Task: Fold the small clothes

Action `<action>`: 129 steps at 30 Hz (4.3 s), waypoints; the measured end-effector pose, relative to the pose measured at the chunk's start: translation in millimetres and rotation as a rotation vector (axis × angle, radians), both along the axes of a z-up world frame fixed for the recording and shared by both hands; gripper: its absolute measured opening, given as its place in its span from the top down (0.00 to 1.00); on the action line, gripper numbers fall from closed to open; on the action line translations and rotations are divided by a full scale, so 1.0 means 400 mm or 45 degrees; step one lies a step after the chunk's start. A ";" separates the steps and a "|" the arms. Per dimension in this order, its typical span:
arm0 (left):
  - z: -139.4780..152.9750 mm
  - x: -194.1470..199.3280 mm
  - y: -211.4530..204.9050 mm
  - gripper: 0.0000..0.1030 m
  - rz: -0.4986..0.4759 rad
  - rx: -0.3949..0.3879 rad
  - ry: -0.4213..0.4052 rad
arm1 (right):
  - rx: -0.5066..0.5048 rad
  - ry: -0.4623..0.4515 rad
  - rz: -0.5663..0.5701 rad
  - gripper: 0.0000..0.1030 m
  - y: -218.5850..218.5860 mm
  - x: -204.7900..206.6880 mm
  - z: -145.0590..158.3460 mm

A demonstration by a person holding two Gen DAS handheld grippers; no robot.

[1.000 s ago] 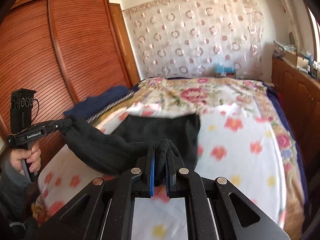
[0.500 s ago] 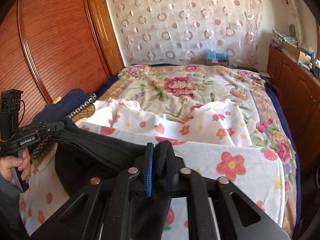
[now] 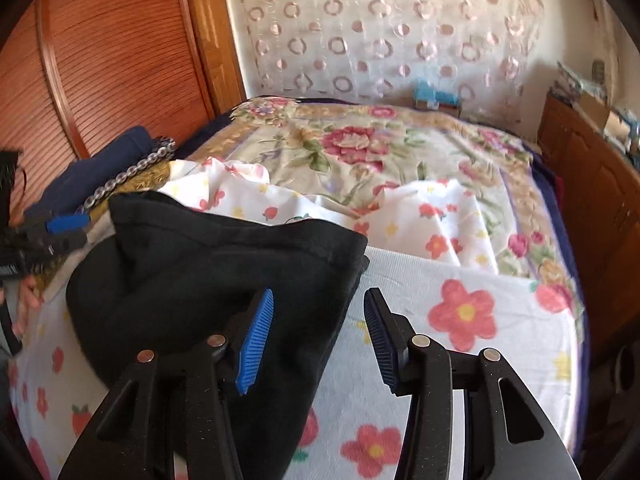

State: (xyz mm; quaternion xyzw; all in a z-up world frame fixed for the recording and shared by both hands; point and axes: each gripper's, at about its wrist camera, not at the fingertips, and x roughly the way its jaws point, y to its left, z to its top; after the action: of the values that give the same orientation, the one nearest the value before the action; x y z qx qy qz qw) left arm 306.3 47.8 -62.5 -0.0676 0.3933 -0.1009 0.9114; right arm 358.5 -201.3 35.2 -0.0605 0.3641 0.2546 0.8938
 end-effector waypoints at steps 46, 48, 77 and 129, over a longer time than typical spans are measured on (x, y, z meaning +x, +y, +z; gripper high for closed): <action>0.321 -0.284 0.188 0.90 0.143 -0.101 -0.533 | 0.148 -0.387 0.462 0.86 0.217 -0.008 0.298; 0.315 -0.303 0.237 0.90 0.213 -0.114 -0.542 | 0.113 -0.414 0.541 0.86 0.298 0.003 0.331; 0.145 -0.399 0.407 0.18 0.531 -0.017 -0.453 | 0.031 -0.300 0.762 0.61 0.765 0.221 0.199; 0.250 -0.636 -0.043 0.14 0.208 0.158 -0.535 | 0.192 -0.536 -0.216 0.30 0.090 -0.777 0.058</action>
State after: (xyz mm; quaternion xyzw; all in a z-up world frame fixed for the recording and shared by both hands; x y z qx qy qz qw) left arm 51.8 30.5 37.5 -0.0206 0.1937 -0.0141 0.9807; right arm 47.9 -165.2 58.3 -0.0145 0.1534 0.1869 0.9702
